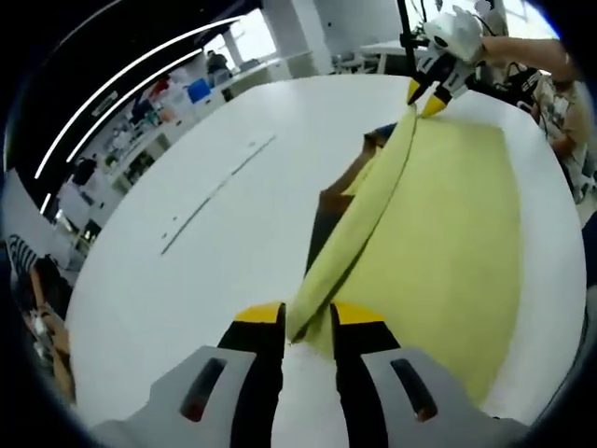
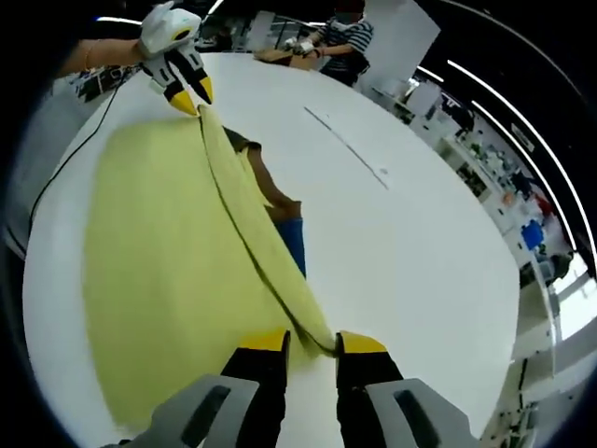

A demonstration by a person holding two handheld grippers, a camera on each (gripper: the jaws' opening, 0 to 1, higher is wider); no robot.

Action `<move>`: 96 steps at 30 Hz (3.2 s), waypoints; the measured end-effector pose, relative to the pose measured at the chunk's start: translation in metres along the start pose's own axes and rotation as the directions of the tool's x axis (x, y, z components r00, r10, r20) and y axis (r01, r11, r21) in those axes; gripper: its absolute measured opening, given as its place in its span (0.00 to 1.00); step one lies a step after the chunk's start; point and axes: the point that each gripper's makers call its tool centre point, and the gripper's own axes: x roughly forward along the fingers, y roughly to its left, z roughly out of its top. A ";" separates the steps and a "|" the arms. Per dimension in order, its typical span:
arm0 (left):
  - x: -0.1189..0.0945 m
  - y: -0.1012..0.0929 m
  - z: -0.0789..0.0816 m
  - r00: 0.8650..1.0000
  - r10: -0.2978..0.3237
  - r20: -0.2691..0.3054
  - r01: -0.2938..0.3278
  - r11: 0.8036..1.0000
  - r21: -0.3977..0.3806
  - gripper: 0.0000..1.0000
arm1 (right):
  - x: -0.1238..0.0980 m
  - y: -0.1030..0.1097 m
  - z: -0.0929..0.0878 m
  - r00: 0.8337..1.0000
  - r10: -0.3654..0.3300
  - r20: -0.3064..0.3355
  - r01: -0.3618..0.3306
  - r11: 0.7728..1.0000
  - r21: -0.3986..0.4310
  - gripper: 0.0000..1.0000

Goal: Fold the garment on the visible template until the final outline fits inside the template.

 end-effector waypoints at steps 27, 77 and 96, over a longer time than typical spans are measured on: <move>0.007 0.026 -0.005 0.991 0.130 0.035 -0.119 0.966 -0.229 0.00 | 0.008 -0.023 0.007 0.994 -0.094 0.061 0.083 0.982 0.168 0.00; -0.081 -0.034 -0.005 0.980 0.063 0.188 0.036 0.876 -0.480 0.57 | -0.059 0.050 0.031 0.980 0.062 0.189 -0.158 0.819 0.552 0.78; -0.092 -0.085 -0.043 0.988 -0.042 0.150 0.112 0.859 -0.499 0.43 | -0.083 0.100 -0.008 0.979 0.119 0.168 -0.196 0.792 0.578 0.66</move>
